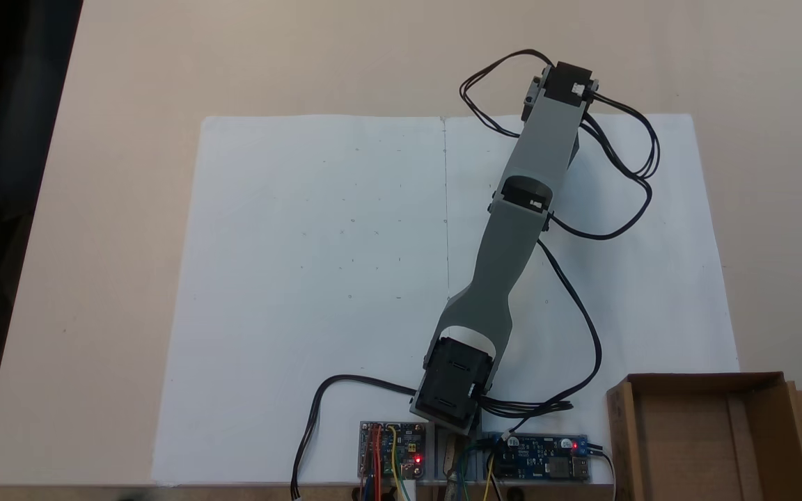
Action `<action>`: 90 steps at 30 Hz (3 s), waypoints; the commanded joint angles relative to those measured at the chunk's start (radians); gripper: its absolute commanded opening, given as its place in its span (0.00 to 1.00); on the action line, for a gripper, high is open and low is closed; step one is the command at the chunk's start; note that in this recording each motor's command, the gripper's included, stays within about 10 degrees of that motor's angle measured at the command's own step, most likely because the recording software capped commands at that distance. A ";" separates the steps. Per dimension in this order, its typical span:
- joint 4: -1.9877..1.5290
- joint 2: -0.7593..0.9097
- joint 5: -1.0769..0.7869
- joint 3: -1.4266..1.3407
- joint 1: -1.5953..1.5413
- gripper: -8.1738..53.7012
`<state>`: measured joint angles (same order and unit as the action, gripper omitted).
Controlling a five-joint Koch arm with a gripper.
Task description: Grasp a green dice and put it in the bin.
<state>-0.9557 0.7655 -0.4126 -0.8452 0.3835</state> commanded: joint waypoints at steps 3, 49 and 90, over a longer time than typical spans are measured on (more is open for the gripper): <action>0.021 0.018 -0.106 0.043 0.005 0.80; -0.021 0.183 -0.057 0.084 0.221 0.34; 0.144 0.511 -0.273 -0.376 1.491 0.34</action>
<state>-0.8958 1.2103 -0.5706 -1.2272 1.8592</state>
